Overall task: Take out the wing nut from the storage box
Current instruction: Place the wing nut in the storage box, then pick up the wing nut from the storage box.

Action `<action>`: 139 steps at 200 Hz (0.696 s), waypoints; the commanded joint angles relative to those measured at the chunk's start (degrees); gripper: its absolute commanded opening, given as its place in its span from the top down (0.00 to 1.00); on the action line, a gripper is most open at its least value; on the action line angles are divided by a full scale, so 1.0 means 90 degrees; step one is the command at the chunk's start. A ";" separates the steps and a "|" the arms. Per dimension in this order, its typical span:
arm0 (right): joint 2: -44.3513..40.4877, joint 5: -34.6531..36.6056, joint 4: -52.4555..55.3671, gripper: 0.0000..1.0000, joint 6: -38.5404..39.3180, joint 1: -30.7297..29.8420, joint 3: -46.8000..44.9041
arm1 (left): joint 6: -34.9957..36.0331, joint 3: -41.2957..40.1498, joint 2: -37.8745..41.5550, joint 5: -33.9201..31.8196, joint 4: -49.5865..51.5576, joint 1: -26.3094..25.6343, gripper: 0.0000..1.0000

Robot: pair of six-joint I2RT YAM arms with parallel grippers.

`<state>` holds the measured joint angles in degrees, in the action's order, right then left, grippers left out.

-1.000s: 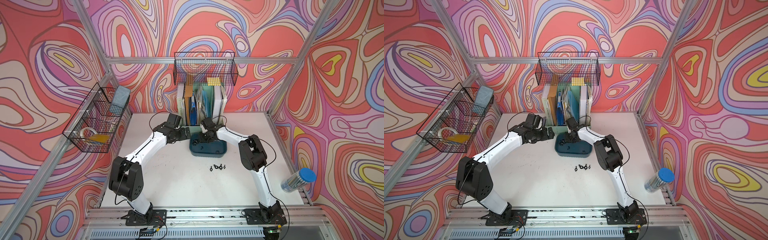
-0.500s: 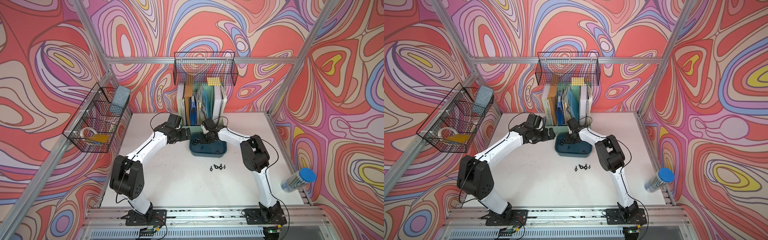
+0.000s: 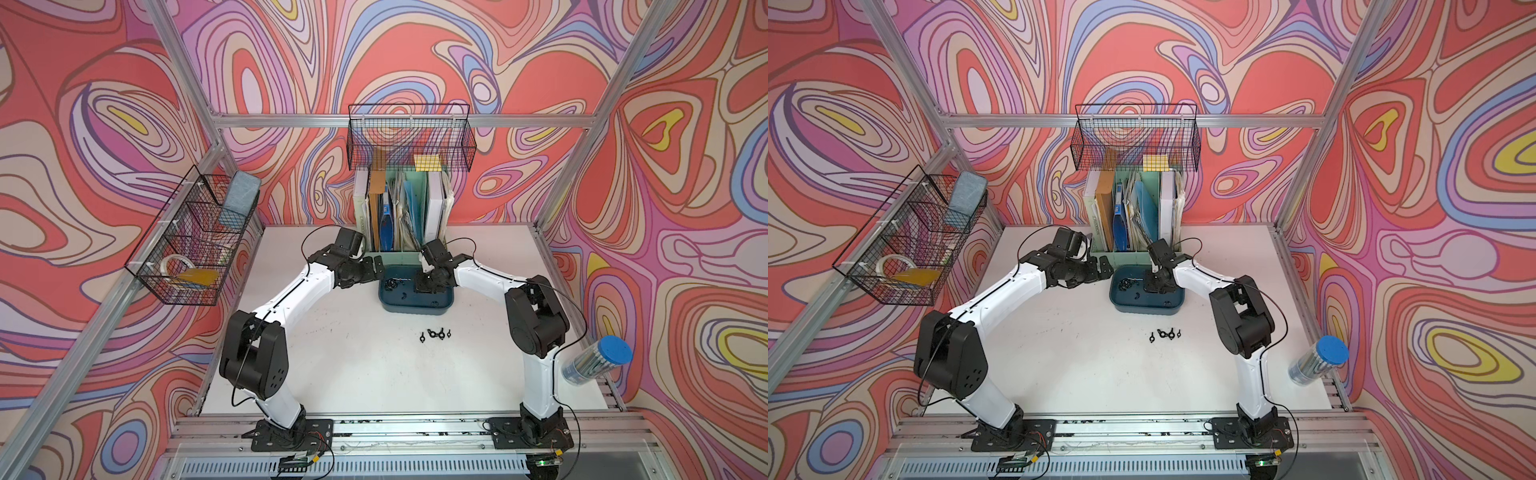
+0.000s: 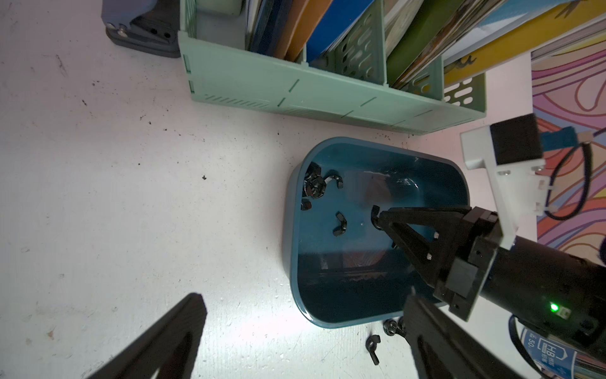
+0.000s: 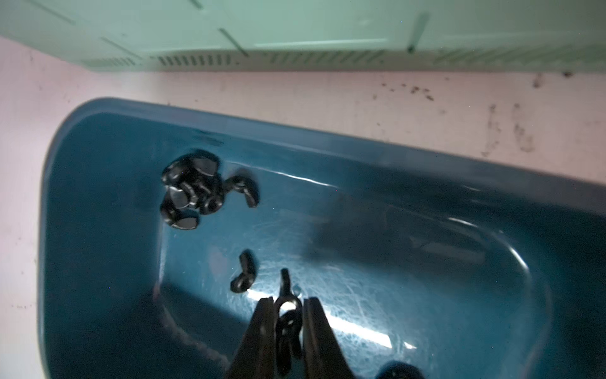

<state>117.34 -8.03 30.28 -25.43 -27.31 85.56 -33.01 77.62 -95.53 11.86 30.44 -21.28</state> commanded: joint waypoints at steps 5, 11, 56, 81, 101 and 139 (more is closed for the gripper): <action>-0.0069 0.0116 -0.0072 0.62 -0.0053 0.0021 0.0010 | -0.0024 -0.0089 -0.0001 0.0133 -0.0044 0.0054 0.01; -0.0064 0.0153 -0.0065 0.60 -0.0053 0.0023 0.0033 | -0.0033 -0.0095 -0.0006 0.0140 -0.0042 0.0055 0.01; -0.0091 0.0320 0.0135 0.60 0.0058 0.0017 0.0119 | -0.0007 -0.0138 0.0019 0.0191 -0.0081 0.0053 0.02; -0.0209 0.0488 0.0188 0.60 0.0083 0.0036 -0.0014 | 0.0019 -0.0136 -0.0047 0.0305 -0.0116 0.0052 0.05; -0.0271 0.0651 0.0261 0.60 0.0064 0.0046 -0.0052 | 0.0029 -0.0128 -0.0125 0.0388 -0.0140 0.0056 0.08; -0.0275 0.0905 0.0497 0.65 -0.0072 0.0160 -0.0004 | 0.0041 -0.0101 -0.0215 0.0468 -0.0160 0.0043 0.11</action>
<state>116.73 -3.03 32.21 -25.34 -26.81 85.49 -32.99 77.17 -96.14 14.96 29.56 -21.28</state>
